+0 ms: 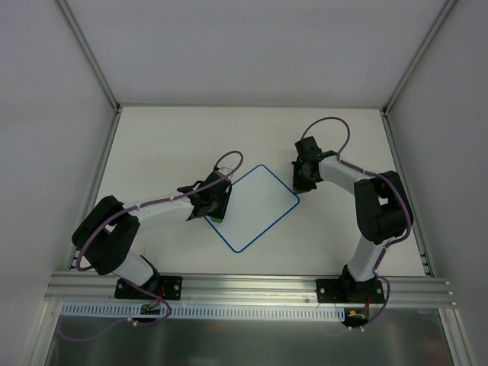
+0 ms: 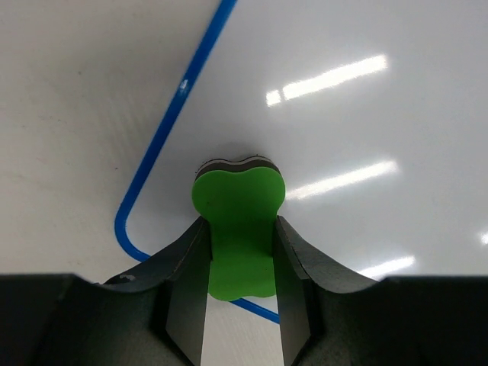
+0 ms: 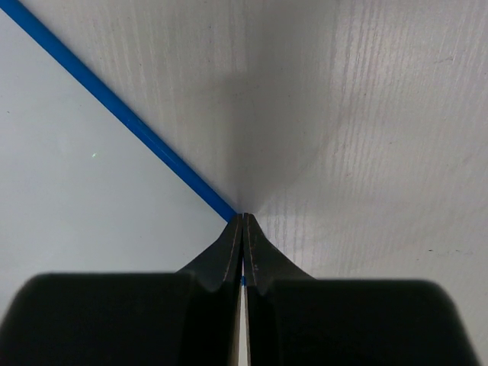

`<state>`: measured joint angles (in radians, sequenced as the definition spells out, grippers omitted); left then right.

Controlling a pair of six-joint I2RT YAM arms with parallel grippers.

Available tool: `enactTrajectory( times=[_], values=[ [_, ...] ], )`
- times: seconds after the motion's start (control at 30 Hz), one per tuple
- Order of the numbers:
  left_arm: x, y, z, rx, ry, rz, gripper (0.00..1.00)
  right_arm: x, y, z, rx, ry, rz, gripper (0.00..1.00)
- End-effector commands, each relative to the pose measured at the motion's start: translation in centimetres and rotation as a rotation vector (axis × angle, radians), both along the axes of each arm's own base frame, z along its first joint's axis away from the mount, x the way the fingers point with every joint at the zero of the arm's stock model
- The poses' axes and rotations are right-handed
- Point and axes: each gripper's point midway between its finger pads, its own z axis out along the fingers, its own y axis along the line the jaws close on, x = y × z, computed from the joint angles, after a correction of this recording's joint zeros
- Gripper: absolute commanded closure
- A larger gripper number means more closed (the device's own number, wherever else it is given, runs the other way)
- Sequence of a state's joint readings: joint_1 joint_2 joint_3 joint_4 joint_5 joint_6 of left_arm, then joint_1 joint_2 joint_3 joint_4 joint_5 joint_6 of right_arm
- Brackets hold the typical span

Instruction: Erase the whiteboard

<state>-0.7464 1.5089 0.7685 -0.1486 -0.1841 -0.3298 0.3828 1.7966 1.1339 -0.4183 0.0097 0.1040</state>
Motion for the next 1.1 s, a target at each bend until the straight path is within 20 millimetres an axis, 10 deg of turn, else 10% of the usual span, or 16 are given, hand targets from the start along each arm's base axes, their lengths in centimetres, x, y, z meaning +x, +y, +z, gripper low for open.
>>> enactTrajectory(
  times=[0.0, 0.3, 0.5, 0.73, 1.07],
  values=[
    [1.0, 1.7, 0.6, 0.008, -0.022, 0.1, 1.0, 0.6, -0.1, 0.2, -0.003, -0.009, 0.0, 1.0],
    [4.2, 3.4, 4.2, -0.094, -0.022, 0.313, 1.0, 0.8, -0.1, 1.2, 0.003, -0.036, 0.013, 1.0],
    [7.0, 7.2, 6.1, -0.12, -0.016, 0.457, 1.0, 1.0, 0.0, 4.0, 0.023, -0.108, 0.025, 0.73],
    [10.2, 11.8, 4.9, -0.122, 0.051, 0.609, 1.0, 1.0, -0.7, 8.9, 0.039, -0.246, 0.016, 0.13],
    [15.7, 15.3, 3.5, -0.145, 0.108, 0.718, 0.93, -1.9, -3.5, 14.3, 0.01, -0.411, 0.004, 0.01]
  ],
)
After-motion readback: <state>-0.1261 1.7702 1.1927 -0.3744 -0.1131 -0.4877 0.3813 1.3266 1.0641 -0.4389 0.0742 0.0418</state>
